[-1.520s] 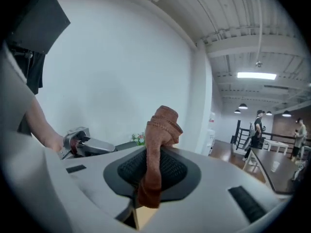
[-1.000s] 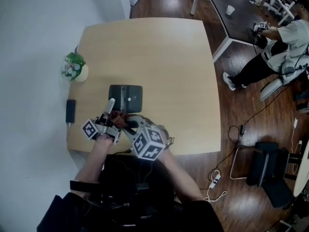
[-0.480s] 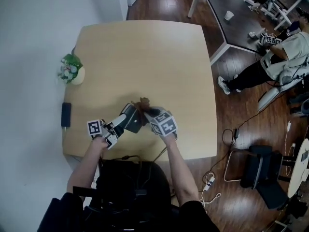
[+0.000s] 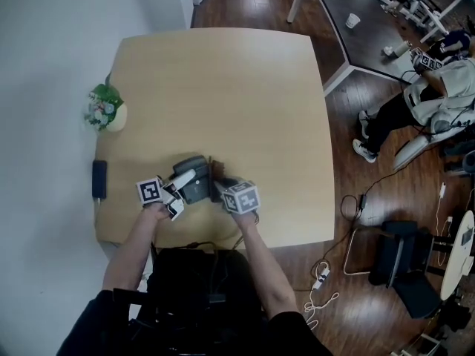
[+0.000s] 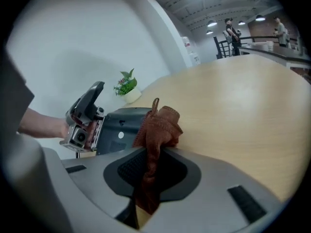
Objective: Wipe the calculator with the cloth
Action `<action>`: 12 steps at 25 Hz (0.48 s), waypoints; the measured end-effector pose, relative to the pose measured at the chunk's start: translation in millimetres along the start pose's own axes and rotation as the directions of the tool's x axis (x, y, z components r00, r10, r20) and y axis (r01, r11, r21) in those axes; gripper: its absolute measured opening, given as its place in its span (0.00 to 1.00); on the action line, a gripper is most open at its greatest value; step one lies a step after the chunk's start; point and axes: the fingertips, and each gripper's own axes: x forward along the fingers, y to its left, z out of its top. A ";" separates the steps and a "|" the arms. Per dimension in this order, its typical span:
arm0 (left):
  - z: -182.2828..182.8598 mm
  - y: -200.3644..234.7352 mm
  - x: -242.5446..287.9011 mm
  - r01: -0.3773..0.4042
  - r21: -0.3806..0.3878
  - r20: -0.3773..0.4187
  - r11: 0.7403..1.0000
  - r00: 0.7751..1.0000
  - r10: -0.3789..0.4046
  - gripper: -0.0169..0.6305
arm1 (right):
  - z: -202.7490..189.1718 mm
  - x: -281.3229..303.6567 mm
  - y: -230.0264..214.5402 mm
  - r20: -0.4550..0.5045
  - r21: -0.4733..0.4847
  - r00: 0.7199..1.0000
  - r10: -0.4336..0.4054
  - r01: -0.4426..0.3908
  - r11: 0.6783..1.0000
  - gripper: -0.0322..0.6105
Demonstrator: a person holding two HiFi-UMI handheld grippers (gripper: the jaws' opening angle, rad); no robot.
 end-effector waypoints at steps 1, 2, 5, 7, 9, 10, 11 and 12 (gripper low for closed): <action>-7.0 2.8 0.4 -0.029 0.067 -0.037 0.997 0.999 0.031 0.67 | 0.5 -0.4 -0.7 0.013 0.017 1.000 -0.005 0.005 1.000 0.15; -16.2 6.9 0.5 -0.062 0.152 -0.091 0.986 0.993 0.076 0.67 | 0.7 -0.4 -0.9 0.020 0.021 1.000 -0.010 0.009 1.000 0.15; -42.0 14.1 3.1 -0.095 0.376 -0.228 0.922 0.954 0.192 0.68 | -0.8 0.3 -0.5 0.020 0.009 1.000 -0.014 0.014 1.000 0.15; -52.6 19.3 4.9 -0.096 0.486 -0.282 0.869 0.924 0.259 0.67 | -0.4 -0.4 -0.7 0.020 0.005 1.000 -0.009 0.009 1.000 0.15; -56.9 29.0 1.4 -0.109 0.588 -0.310 0.802 0.885 0.347 0.65 | -0.7 -1.2 0.0 0.016 0.003 1.000 0.010 -0.010 1.000 0.15; -57.6 33.1 -1.7 -0.113 0.625 -0.316 0.772 0.869 0.382 0.58 | -1.2 -2.1 0.6 0.010 0.002 1.000 0.024 -0.024 1.000 0.15; -58.3 35.0 -4.5 -0.111 0.652 -0.319 0.750 0.857 0.404 0.53 | -1.5 -3.6 1.0 0.001 -0.001 0.999 0.038 -0.038 0.999 0.15; -59.2 34.5 -6.3 -0.103 0.673 -0.320 0.732 0.852 0.414 0.47 | -0.7 -6.2 1.0 -0.008 -0.005 0.999 0.048 -0.048 0.999 0.15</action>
